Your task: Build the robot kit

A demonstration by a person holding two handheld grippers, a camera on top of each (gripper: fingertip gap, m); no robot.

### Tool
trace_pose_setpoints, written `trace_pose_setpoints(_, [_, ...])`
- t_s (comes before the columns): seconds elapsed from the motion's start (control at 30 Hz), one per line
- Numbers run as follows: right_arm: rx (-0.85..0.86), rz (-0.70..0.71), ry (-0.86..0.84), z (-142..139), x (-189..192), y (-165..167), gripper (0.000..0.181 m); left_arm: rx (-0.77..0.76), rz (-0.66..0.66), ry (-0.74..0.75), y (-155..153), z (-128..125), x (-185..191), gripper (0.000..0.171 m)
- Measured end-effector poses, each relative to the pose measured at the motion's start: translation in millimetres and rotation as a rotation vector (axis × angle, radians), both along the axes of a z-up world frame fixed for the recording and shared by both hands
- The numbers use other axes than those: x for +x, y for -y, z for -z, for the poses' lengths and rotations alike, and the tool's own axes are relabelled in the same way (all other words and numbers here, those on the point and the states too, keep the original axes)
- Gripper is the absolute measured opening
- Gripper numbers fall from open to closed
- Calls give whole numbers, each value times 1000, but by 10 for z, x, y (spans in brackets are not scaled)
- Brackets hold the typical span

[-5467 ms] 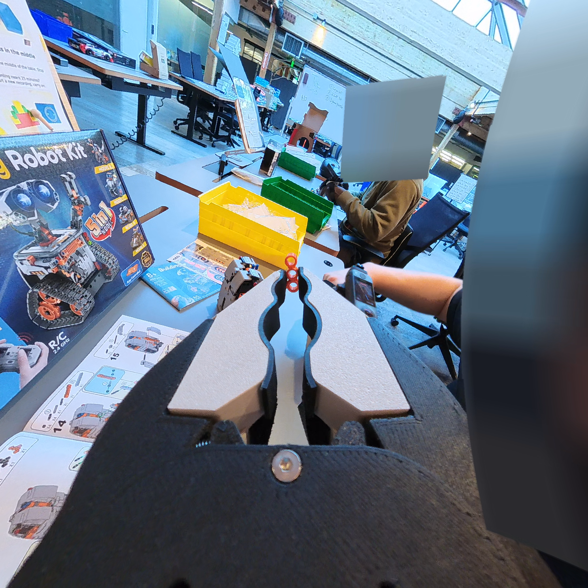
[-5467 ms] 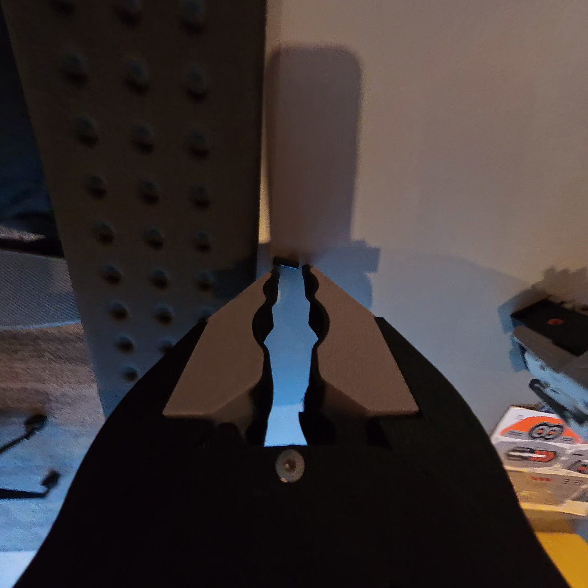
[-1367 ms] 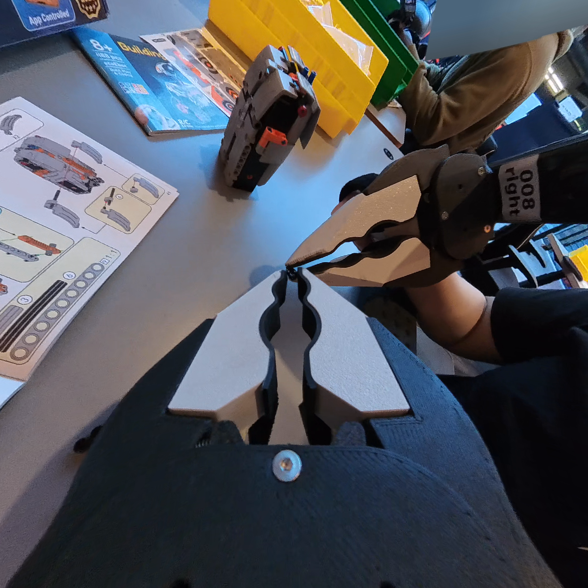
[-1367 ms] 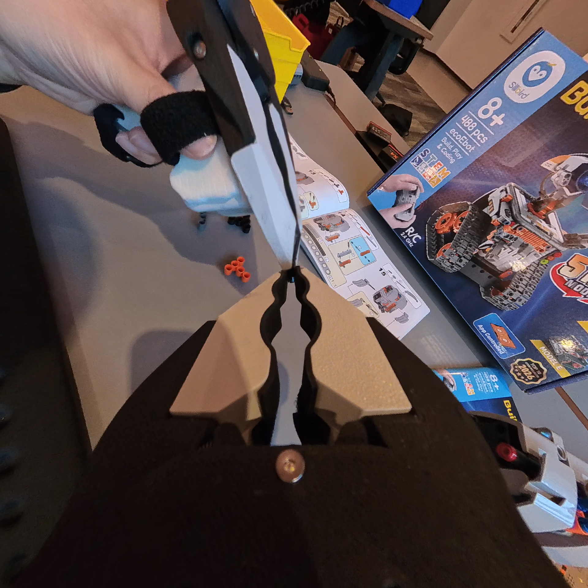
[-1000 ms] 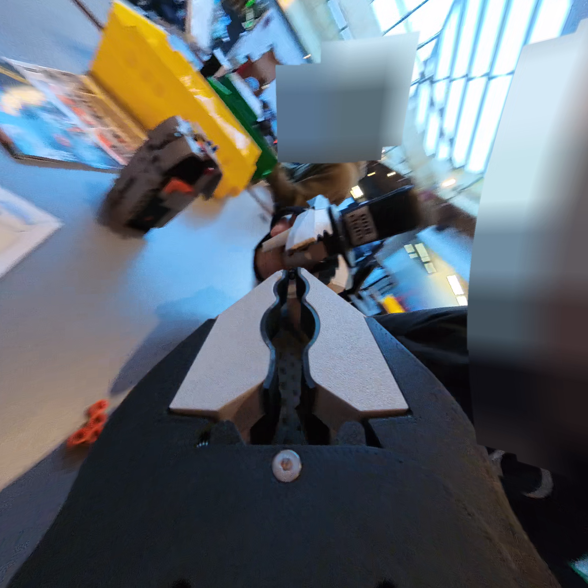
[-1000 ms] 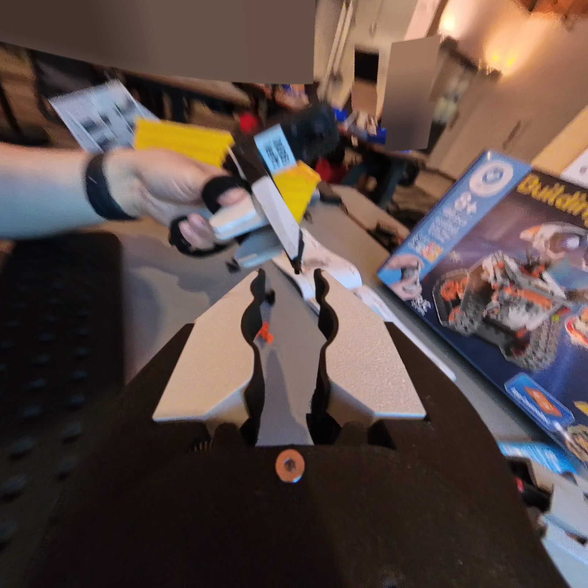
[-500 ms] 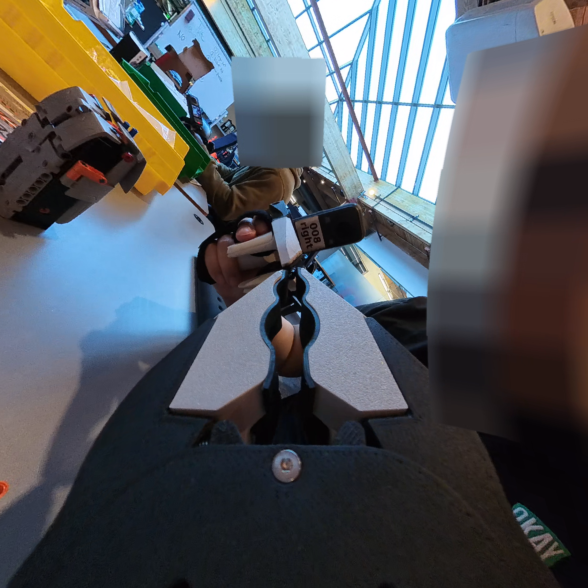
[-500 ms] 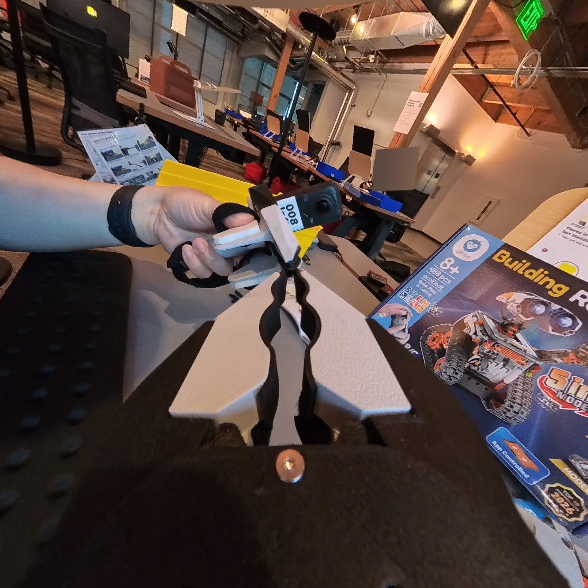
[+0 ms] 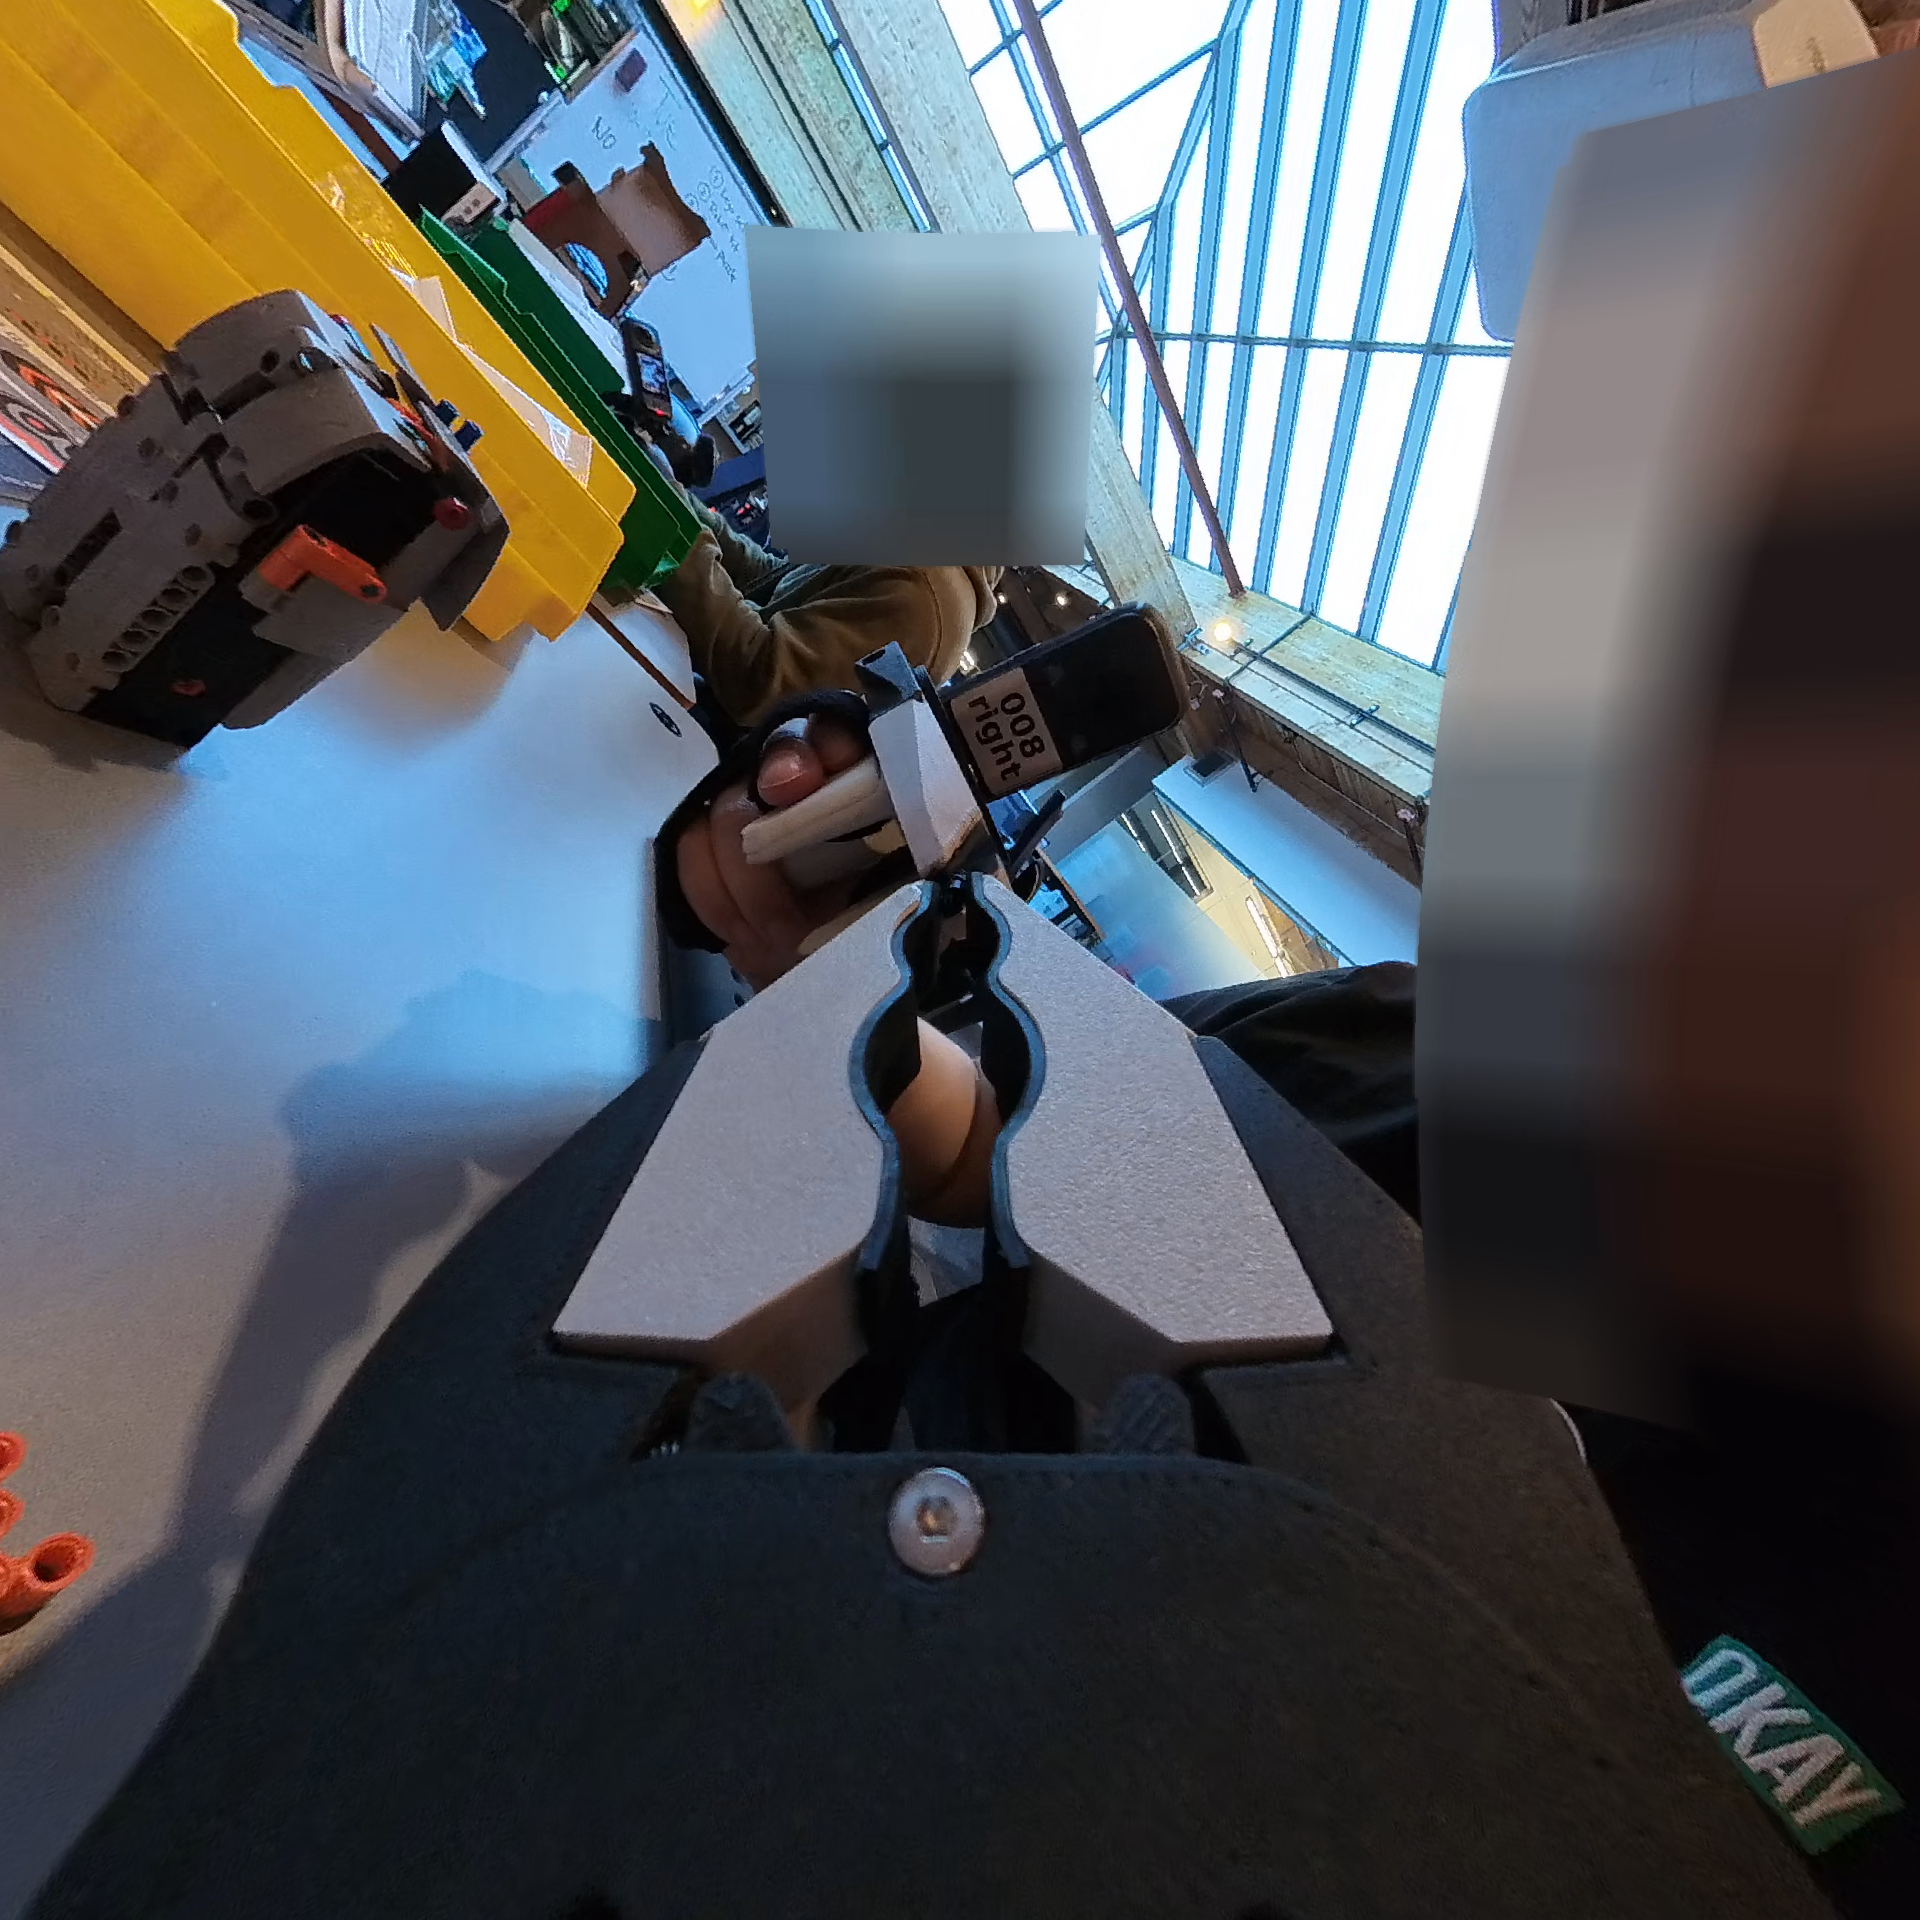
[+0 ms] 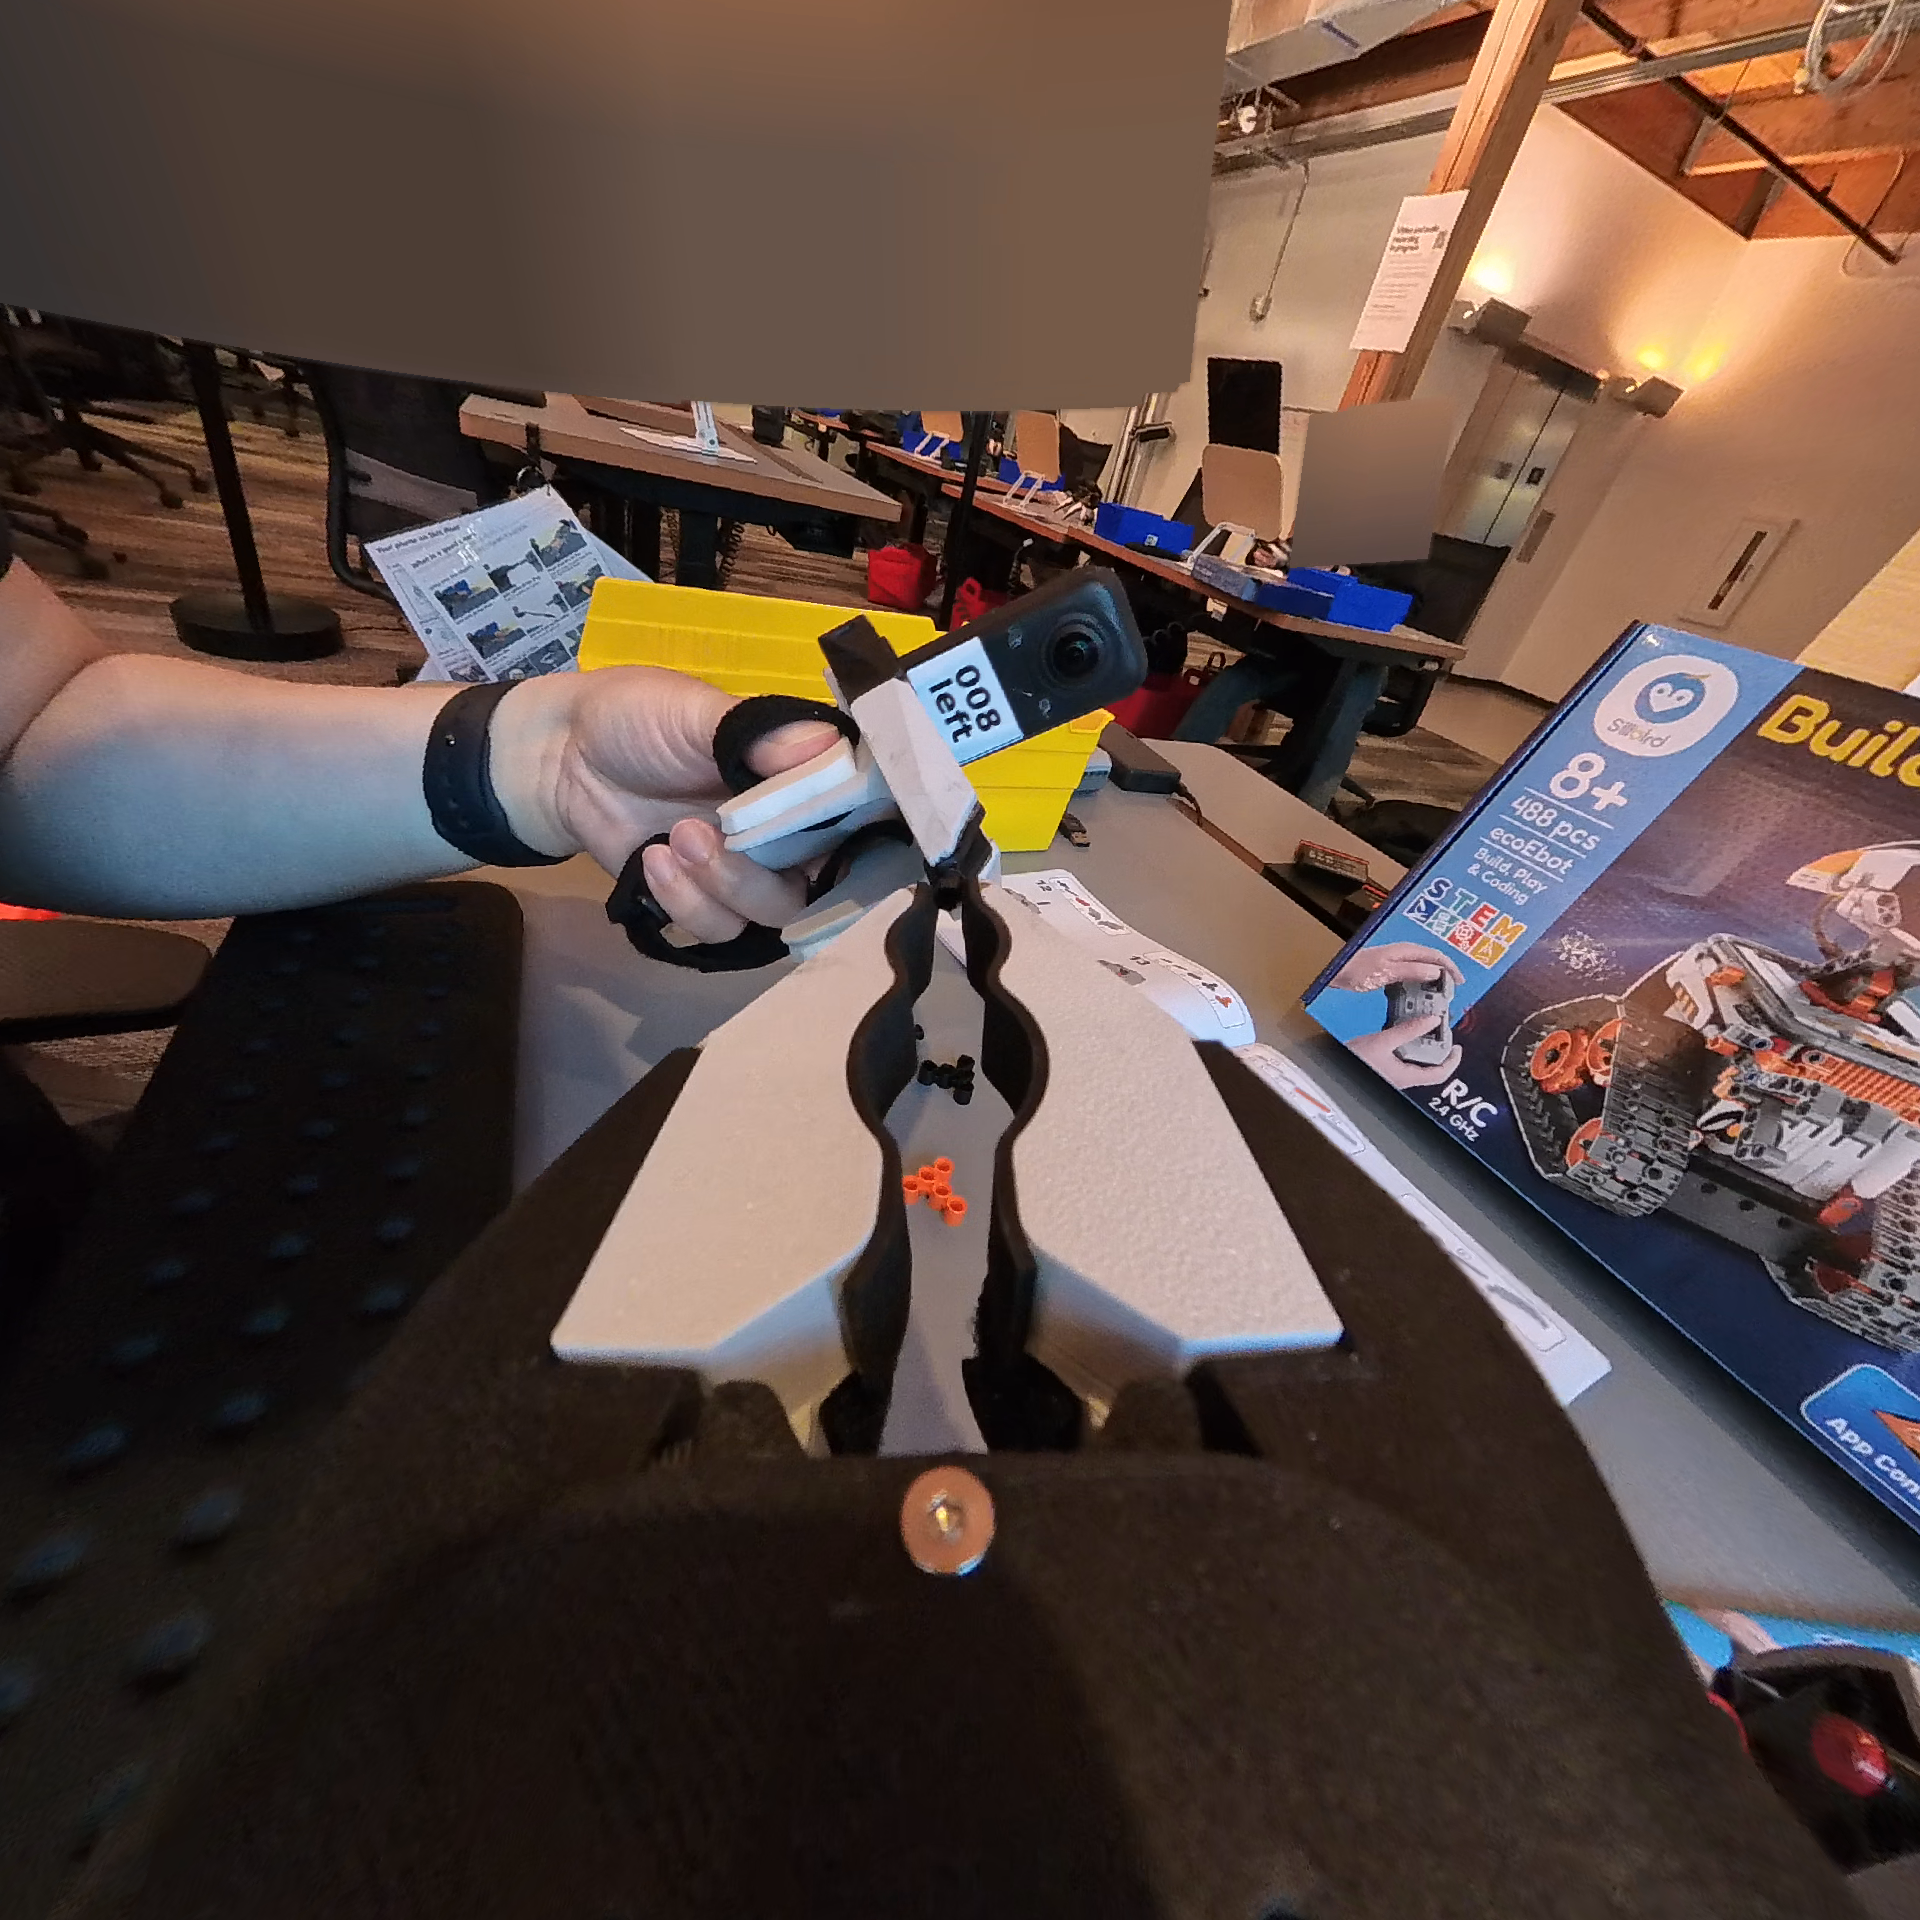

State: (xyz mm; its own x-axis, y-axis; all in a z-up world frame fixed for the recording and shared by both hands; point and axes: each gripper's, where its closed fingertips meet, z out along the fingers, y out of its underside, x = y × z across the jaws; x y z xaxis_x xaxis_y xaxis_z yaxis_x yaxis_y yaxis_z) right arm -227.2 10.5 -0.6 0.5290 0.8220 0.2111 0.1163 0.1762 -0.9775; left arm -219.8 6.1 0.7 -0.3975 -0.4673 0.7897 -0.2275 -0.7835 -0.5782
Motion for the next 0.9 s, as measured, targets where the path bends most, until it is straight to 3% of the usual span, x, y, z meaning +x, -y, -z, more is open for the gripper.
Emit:
trace_pose_setpoints(0.2, [-105, -30, -65, 30, -16, -33, 7, 22, -17, -3, -24, 29, -8, 0])
trace_pose_setpoints(0.9, [-185, -64, -163, -14, -16, -43, 3, 38, -37, 16, -2, -20, 30, 0])
